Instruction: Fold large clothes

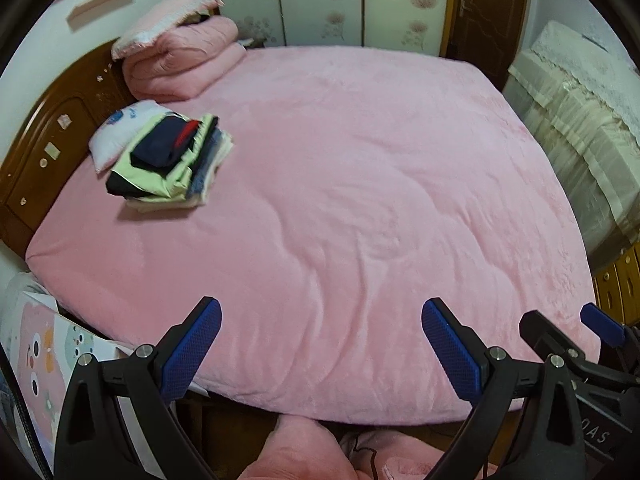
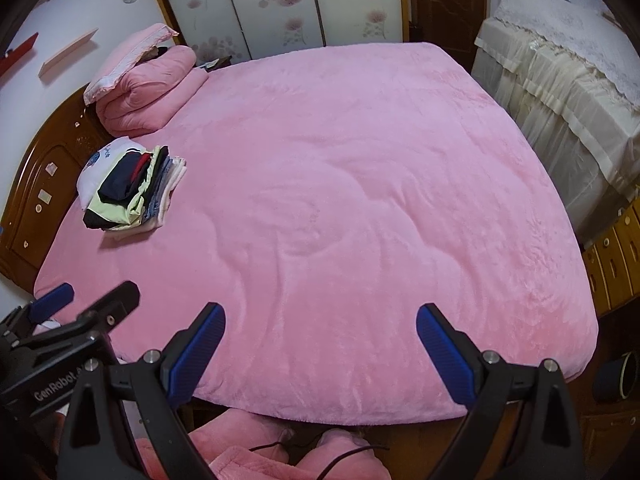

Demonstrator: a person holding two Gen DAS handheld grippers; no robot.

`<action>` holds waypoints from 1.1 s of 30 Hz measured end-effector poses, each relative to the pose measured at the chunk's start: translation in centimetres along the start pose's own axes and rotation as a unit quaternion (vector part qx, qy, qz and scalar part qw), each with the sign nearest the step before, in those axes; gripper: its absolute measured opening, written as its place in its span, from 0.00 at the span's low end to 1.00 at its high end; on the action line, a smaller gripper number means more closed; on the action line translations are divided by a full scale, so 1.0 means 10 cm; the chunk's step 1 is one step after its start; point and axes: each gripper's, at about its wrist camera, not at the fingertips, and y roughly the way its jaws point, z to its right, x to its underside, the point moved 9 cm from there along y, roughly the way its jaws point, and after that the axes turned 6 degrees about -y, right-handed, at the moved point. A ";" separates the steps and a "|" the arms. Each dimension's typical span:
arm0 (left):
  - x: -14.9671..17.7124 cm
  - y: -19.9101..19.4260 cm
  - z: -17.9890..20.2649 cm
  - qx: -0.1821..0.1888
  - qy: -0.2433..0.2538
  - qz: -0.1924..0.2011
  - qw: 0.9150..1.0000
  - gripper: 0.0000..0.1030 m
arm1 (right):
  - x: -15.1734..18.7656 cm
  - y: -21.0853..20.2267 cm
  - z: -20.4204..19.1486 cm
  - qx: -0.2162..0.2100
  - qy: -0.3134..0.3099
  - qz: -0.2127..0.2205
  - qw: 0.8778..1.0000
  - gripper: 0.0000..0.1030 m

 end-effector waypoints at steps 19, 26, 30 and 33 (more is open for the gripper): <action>0.11 0.08 -0.04 0.002 -0.004 -0.024 1.000 0.97 | 0.09 -0.04 -0.05 0.027 -0.010 -0.007 1.000 0.94; 0.12 0.05 0.02 -0.009 0.006 -0.021 1.000 0.97 | 0.07 -0.06 -0.01 0.033 -0.007 -0.005 0.999 0.94; 0.12 0.02 0.03 -0.018 0.006 -0.016 1.000 0.97 | 0.06 -0.06 -0.04 0.033 -0.011 -0.006 0.999 0.94; 0.12 0.01 0.02 -0.025 0.007 -0.015 1.000 0.97 | 0.05 -0.05 -0.04 0.032 -0.014 -0.007 0.999 0.94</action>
